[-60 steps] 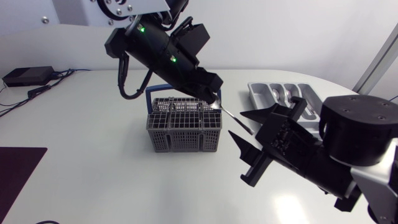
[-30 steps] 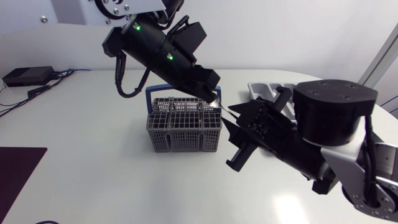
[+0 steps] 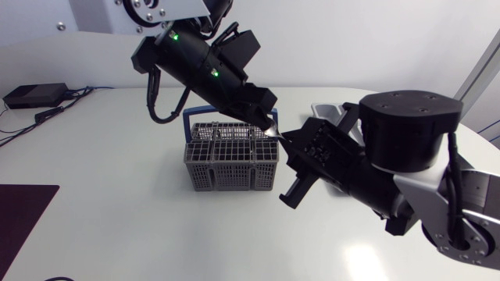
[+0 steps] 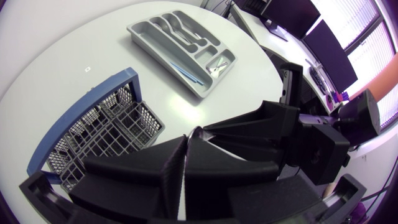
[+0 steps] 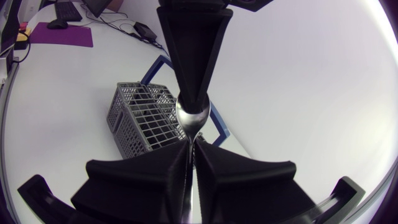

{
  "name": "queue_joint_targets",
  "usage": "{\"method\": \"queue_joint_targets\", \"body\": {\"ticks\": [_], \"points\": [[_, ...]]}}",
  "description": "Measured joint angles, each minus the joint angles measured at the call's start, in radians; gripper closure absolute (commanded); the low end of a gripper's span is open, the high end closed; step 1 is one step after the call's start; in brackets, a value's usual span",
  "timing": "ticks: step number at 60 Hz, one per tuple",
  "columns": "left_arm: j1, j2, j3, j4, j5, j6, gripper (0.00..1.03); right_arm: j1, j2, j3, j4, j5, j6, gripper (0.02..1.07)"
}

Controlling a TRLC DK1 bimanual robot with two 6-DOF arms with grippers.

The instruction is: Unload the cutlery basket into the drawer organizer.

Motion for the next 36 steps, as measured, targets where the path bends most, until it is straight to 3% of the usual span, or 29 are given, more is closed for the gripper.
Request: {"method": "queue_joint_targets", "body": {"ticks": [18, 20, 30, 34, 36], "points": [[0.000, 0.000, 0.000, -0.002, 0.002, -0.003, 0.85, 0.000, 0.000, 0.001, -0.012, -0.004, 0.000, 1.02], [0.000, 0.000, 0.000, -0.002, 0.003, -0.003, 0.78, 0.000, -0.001, 0.001, -0.014, -0.004, 0.000, 1.02], [0.000, 0.000, 0.000, -0.005, 0.007, -0.003, 0.18, 0.000, -0.014, 0.002, -0.049, -0.031, 0.000, 1.02], [0.005, 0.000, 0.000, -0.005, 0.007, -0.003, 0.05, -0.001, -0.025, 0.002, -0.069, -0.048, 0.000, 1.02], [0.007, 0.000, 0.000, -0.004, 0.006, -0.003, 0.04, -0.002, -0.031, 0.002, -0.079, -0.058, 0.000, 1.02]]}}
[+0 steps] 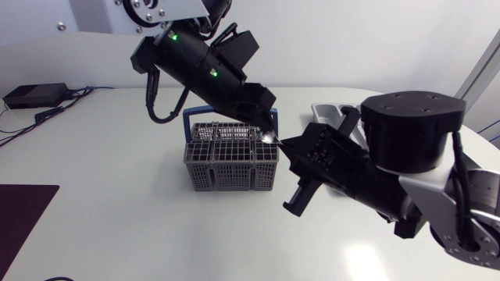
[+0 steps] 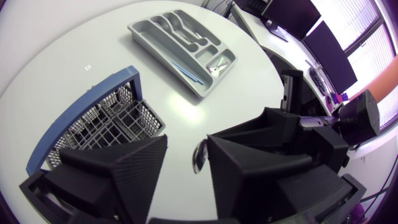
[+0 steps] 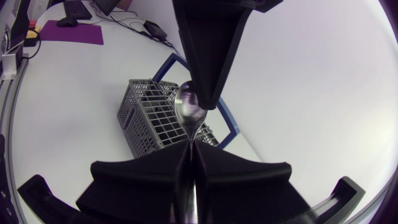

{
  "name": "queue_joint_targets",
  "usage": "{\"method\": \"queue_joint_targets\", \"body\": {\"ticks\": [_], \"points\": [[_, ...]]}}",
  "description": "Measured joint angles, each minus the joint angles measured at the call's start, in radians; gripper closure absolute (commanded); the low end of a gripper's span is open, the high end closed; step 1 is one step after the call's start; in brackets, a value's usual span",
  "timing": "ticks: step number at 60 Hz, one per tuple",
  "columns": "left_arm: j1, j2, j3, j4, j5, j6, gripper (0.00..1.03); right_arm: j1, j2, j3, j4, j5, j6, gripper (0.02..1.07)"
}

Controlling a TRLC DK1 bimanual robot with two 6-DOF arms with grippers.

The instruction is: Unload the cutlery basket into the drawer organizer.

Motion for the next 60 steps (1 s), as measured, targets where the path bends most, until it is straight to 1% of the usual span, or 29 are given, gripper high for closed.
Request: {"method": "queue_joint_targets", "body": {"ticks": [5, 11, 25, 37, 45, 50, 60], "points": [[0.013, 0.000, 0.000, 0.000, 0.001, 0.000, 0.04, -0.011, -0.025, 0.000, -0.031, -0.039, 0.000, 1.02], [0.026, 0.000, 0.000, 0.004, 0.007, 0.000, 0.04, -0.070, -0.070, -0.010, -0.090, -0.130, -0.001, 1.02], [0.085, -0.024, 0.000, 0.032, 0.007, -0.006, 0.04, -0.312, -0.182, -0.052, -0.234, -0.385, -0.068, 1.02], [0.149, -0.080, 0.003, 0.067, 0.003, -0.018, 0.04, -0.572, -0.214, -0.081, -0.346, -0.614, -0.230, 1.02], [0.169, -0.093, 0.003, 0.067, -0.030, -0.016, 0.04, -0.779, -0.171, -0.086, -0.400, -0.750, -0.385, 1.02], [0.177, -0.098, 0.002, 0.067, -0.061, -0.007, 0.04, -0.894, -0.104, -0.085, -0.414, -0.811, -0.490, 1.02], [0.195, -0.129, -0.027, 0.088, -0.144, 0.019, 0.04, -1.080, 0.097, -0.057, -0.453, -0.887, -0.689, 1.02]]}}
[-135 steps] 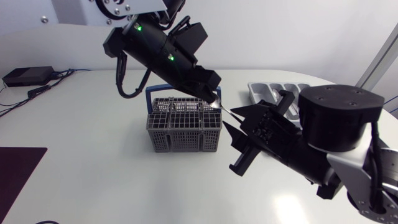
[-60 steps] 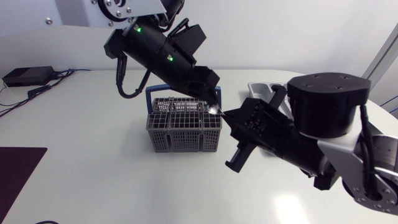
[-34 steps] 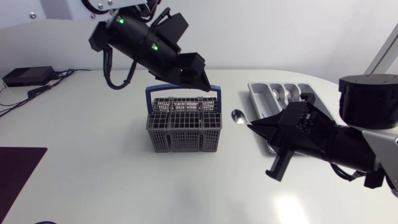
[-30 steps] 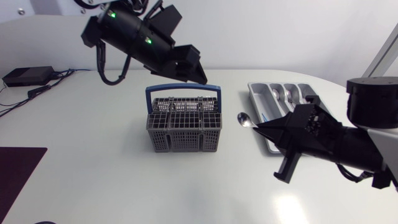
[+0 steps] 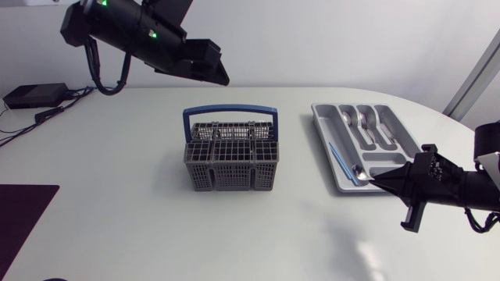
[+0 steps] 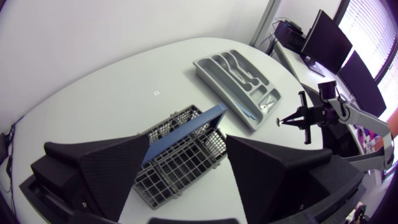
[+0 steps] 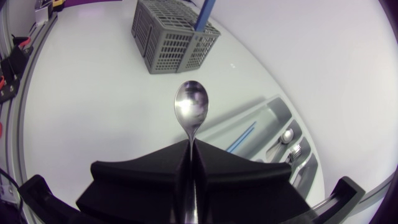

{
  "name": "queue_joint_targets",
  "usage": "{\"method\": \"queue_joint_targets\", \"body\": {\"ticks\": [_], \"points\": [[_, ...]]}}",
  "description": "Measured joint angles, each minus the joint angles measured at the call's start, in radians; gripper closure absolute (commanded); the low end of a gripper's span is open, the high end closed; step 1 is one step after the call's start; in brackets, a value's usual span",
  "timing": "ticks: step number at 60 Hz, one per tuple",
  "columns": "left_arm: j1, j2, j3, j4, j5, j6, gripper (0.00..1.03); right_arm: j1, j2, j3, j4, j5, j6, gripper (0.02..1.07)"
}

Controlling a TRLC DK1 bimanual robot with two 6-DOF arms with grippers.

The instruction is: Unload the cutlery basket into the drawer organizer.

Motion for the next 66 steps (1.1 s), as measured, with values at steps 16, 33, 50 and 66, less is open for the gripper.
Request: {"method": "queue_joint_targets", "body": {"ticks": [16, 33, 50, 66], "points": [[0.051, -0.032, -0.056, 0.034, -0.097, 0.046, 0.04, -0.167, 0.320, 0.202, -0.069, -0.020, -0.266, 1.02], [0.105, -0.052, -0.124, 0.066, -0.119, 0.069, 0.04, -0.214, 0.531, 0.356, -0.104, 0.057, -0.440, 1.01], [0.155, -0.091, -0.197, 0.095, -0.127, 0.078, 0.04, -0.216, 0.621, 0.415, -0.097, 0.138, -0.514, 1.01], [0.186, -0.113, -0.251, 0.119, -0.141, 0.091, 0.04, -0.212, 0.663, 0.415, -0.017, 0.179, -0.525, 0.89]]}}
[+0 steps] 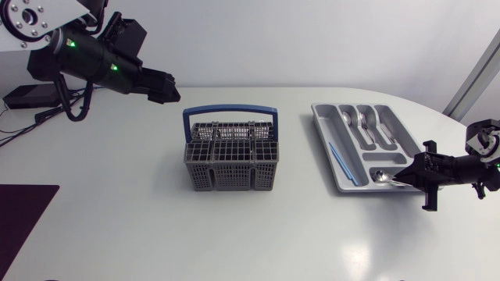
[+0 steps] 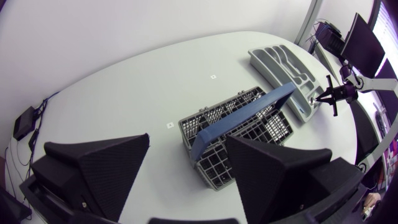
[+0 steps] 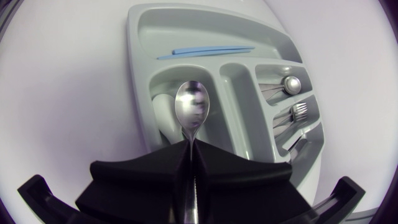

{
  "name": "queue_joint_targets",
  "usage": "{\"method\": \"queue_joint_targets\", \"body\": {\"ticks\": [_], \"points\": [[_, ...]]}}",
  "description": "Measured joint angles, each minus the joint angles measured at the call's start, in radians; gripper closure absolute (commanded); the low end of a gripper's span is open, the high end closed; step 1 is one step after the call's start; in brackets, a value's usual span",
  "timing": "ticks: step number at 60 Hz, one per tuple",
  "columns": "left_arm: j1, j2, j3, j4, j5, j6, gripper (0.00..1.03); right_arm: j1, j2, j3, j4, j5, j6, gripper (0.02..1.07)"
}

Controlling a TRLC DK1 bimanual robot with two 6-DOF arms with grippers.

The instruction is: Unload the cutlery basket into the drawer organizer.

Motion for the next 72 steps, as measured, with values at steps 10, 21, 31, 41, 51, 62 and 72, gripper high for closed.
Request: {"method": "queue_joint_targets", "body": {"ticks": [10, 21, 31, 41, 51, 62, 72], "points": [[0.015, -0.013, -0.019, 0.016, -0.003, 0.003, 0.04, 0.012, 0.002, -0.020, 0.109, 0.014, 0.001, 0.70], [0.036, -0.033, -0.061, 0.041, -0.008, 0.008, 0.04, 0.016, -0.042, -0.082, 0.141, 0.012, 0.011, 0.54], [0.082, -0.034, -0.105, 0.084, -0.012, 0.027, 0.04, 0.026, -0.196, -0.141, 0.138, -0.018, 0.068, 0.44], [0.095, -0.023, -0.152, 0.119, -0.012, 0.033, 0.04, 0.158, -0.407, -0.237, 0.138, -0.022, 0.201, 0.44], [0.089, 0.016, -0.173, 0.146, -0.013, 0.033, 0.04, 0.361, -0.523, -0.316, 0.146, -0.011, 0.391, 0.44], [0.043, 0.050, -0.182, 0.158, -0.013, 0.033, 0.04, 0.557, -0.537, -0.328, 0.263, 0.075, 0.626, 0.41], [-0.017, 0.072, -0.182, 0.158, -0.035, 0.032, 0.04, 0.703, -0.507, -0.325, 0.334, 0.153, 0.767, 0.41]]}}
